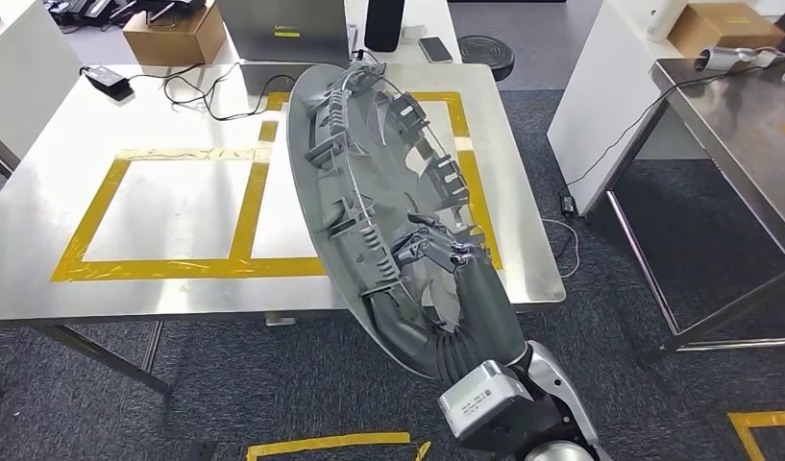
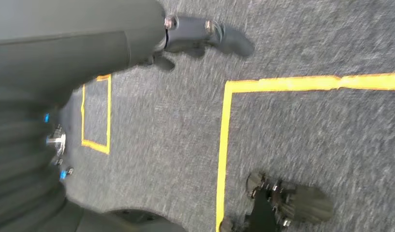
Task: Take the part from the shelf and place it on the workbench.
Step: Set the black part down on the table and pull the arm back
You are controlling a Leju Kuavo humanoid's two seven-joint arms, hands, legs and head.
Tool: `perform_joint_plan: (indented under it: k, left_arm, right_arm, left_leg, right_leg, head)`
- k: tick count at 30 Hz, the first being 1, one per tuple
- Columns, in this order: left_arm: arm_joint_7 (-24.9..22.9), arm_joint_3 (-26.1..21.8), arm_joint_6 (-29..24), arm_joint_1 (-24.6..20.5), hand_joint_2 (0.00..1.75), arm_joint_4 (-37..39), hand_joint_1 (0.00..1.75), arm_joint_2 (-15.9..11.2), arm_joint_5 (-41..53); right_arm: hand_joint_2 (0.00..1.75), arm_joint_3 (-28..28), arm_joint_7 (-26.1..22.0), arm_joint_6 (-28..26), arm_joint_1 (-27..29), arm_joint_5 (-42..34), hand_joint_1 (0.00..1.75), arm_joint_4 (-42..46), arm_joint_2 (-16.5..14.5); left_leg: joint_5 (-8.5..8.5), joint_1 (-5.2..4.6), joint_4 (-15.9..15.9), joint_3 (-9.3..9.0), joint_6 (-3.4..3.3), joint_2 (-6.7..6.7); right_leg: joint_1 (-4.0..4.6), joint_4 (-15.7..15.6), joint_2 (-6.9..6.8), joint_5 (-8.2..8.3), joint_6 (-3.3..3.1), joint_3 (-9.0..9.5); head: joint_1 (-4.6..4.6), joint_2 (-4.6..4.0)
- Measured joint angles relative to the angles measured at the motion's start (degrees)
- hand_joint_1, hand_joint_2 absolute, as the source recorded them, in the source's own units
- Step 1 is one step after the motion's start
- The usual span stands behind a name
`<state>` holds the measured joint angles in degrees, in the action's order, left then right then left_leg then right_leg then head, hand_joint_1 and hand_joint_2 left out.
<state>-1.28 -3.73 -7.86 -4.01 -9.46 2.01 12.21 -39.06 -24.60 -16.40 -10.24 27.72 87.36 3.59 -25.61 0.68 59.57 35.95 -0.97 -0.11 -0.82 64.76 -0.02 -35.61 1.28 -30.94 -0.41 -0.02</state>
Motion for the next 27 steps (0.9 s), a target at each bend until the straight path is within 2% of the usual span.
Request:
perform_joint_plan:
  k: [2, 3, 4, 5, 6, 7, 8, 9, 11, 13, 19, 23, 27]
  left_arm:
    - [-0.1, 0.0, -0.1, -0.1, 1.75, 0.0, 0.00, 0.0, 0.0]
    - [-0.2, 0.0, -0.1, 0.0, 1.75, 0.0, 0.00, 0.0, 0.0]
    - [-0.2, 0.0, -0.1, 0.0, 1.75, 0.0, 0.00, 0.0, -0.1]
    - [-0.3, 0.0, -0.1, 0.0, 1.75, 0.0, 0.00, 0.0, -0.1]
    - [-0.3, 0.0, -0.1, 0.0, 1.75, 0.0, 0.00, 0.1, -0.1]
    - [-0.3, 0.0, 0.0, 0.0, 1.75, 0.0, 0.00, 0.1, -0.1]
    - [-0.3, 0.0, 0.0, -0.1, 1.75, 0.0, 0.00, 0.1, -0.1]
    - [-0.3, -0.1, 0.1, -0.1, 1.75, 0.0, 0.00, 0.1, -0.1]
    - [-0.3, -0.1, 0.1, -0.1, 1.75, 0.0, 0.00, 0.1, -0.1]
    - [-0.3, -0.1, 0.1, -0.1, 1.75, 0.0, 0.00, 0.2, -0.1]
    - [-0.3, -0.1, 0.3, -0.2, 1.75, 0.0, 0.00, 0.2, 0.2]
    - [-1.3, -0.1, 1.0, -1.2, 1.75, 0.0, 0.00, 0.3, 1.9]
    - [-2.2, 0.0, 1.9, -3.3, 1.75, -0.1, 0.00, 0.7, 3.3]
  right_arm:
    - [1.75, 0.0, 0.0, 0.0, 0.1, 0.0, 1.75, -0.1, 0.0]
    - [1.75, 0.0, 0.0, 0.0, 0.2, 0.0, 1.75, -0.2, 0.0]
    - [1.75, 0.0, 0.0, 0.0, 0.2, -0.1, 1.75, -0.3, 0.1]
    - [1.75, 0.0, 0.0, 0.0, 0.2, -0.1, 1.75, -0.4, 0.1]
    - [1.75, 0.0, 0.0, 0.1, 0.2, -0.1, 1.75, -0.5, 0.1]
    - [1.75, 0.0, 0.0, 0.2, 0.1, -0.2, 1.75, -0.6, 0.1]
    - [1.75, 0.0, 0.0, 0.4, -0.1, -0.3, 1.75, -0.7, 0.1]
    - [1.75, 0.0, 0.0, 0.6, -0.3, -0.4, 1.75, -0.9, 0.0]
    - [1.75, 0.0, 0.0, 0.8, -0.6, -0.5, 1.75, -1.2, 0.0]
    - [1.75, 0.0, 0.0, 0.9, -0.7, -0.5, 1.75, -1.5, 0.0]
    - [1.75, 0.0, 1.4, 3.3, -2.6, -0.6, 1.75, -3.4, -0.3]
    - [1.75, 0.0, 3.9, 9.2, -9.4, 0.8, 1.75, -11.1, -2.6]
    - [1.75, -0.5, 5.5, 16.1, -21.1, 3.4, 1.75, -27.0, -8.6]
  left_leg:
    - [-0.61, -0.10, 0.0, -0.44, -0.33, -0.13]
    - [-0.95, -0.17, 0.0, -0.77, -0.37, -0.23]
    - [-1.31, -0.22, 0.0, -1.22, -0.35, -0.38]
    - [-1.71, -0.28, 0.0, -1.80, -0.29, -0.56]
    - [-2.13, -0.32, 0.0, -2.43, -0.20, -0.73]
    - [-2.51, -0.44, 0.0, -2.95, -0.04, -0.88]
    - [-2.82, -0.51, 0.0, -3.25, 0.20, -0.99]
    - [-3.02, -0.58, 0.1, -3.34, 0.40, -1.02]
    - [-3.13, -0.58, 0.1, -3.27, 0.67, -0.95]
    - [-3.13, -0.54, -0.1, -3.39, 0.74, -0.82]
    - [-2.98, -0.53, -0.8, -3.72, 1.21, -0.77]
    - [-2.76, -0.52, -0.9, -3.74, 1.53, -0.73]
    - [-2.48, -0.51, -0.9, -3.72, 1.79, -0.68]
  right_leg:
    - [0.01, 8.2, 0.01, -2.18, 0.22, -5.58]
    - [0.03, 10.5, 0.01, -1.92, 0.19, -7.77]
    - [0.06, 10.6, 0.01, -0.41, 0.06, -8.87]
    - [0.15, 8.3, 0.02, 2.32, -0.21, -8.76]
    - [0.31, 4.4, 0.04, 5.56, -0.63, -7.80]
    - [0.54, 0.7, 0.06, 7.89, -1.08, -6.57]
    - [0.75, -2.5, 0.08, 9.22, -1.47, -5.35]
    - [0.86, -4.4, 0.10, 9.60, -1.62, -4.61]
    - [0.89, -5.5, 0.23, 9.19, -1.40, -4.04]
    - [0.90, -5.5, 0.35, 9.15, -1.30, -4.05]
    - [0.91, -5.5, 0.38, 9.01, -1.69, -4.03]
    - [0.92, -5.5, 0.41, 9.17, -1.94, -4.06]
    - [0.93, -5.5, 0.41, 9.43, -2.17, -4.10]
  head:
    - [0.15, 0.00]
    - [0.16, 0.00]
    - [0.17, 0.00]
    - [0.21, 0.00]
    - [0.25, 0.00]
    - [0.25, 0.00]
    - [0.28, 0.00]
    - [0.24, 0.00]
    - [0.20, 0.00]
    - [0.16, 0.00]
    - [0.16, 0.00]
    - [0.17, 0.00]
    - [0.17, 0.00]
